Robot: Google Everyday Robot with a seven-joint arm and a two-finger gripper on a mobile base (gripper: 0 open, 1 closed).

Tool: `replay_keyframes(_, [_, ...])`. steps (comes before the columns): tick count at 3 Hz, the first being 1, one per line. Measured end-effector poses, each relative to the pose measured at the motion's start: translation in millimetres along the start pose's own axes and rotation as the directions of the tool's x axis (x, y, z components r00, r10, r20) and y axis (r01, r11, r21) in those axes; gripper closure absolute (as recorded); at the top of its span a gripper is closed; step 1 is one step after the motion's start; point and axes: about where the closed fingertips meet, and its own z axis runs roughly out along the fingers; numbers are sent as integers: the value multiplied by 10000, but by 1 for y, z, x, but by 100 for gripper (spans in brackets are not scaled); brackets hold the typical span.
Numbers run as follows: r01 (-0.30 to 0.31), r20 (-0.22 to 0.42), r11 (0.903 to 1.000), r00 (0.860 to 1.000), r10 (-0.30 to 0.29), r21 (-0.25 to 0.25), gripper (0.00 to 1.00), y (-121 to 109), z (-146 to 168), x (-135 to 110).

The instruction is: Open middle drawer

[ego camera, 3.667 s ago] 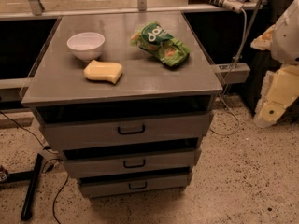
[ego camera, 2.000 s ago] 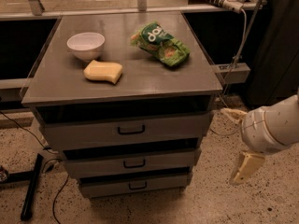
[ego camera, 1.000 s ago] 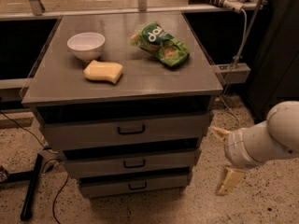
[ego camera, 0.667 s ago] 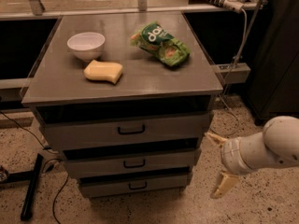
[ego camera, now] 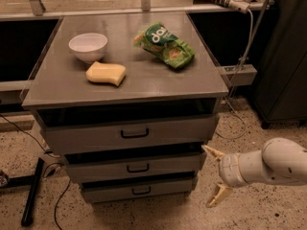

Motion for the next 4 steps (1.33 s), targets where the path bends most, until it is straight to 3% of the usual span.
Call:
replay_keyframes(2, [36,-147,10000,9999,-37,-32,0,1,9,3])
replay_keyframes(4, [75,-333,9997,9994,-84,-253,0,-11,65,24])
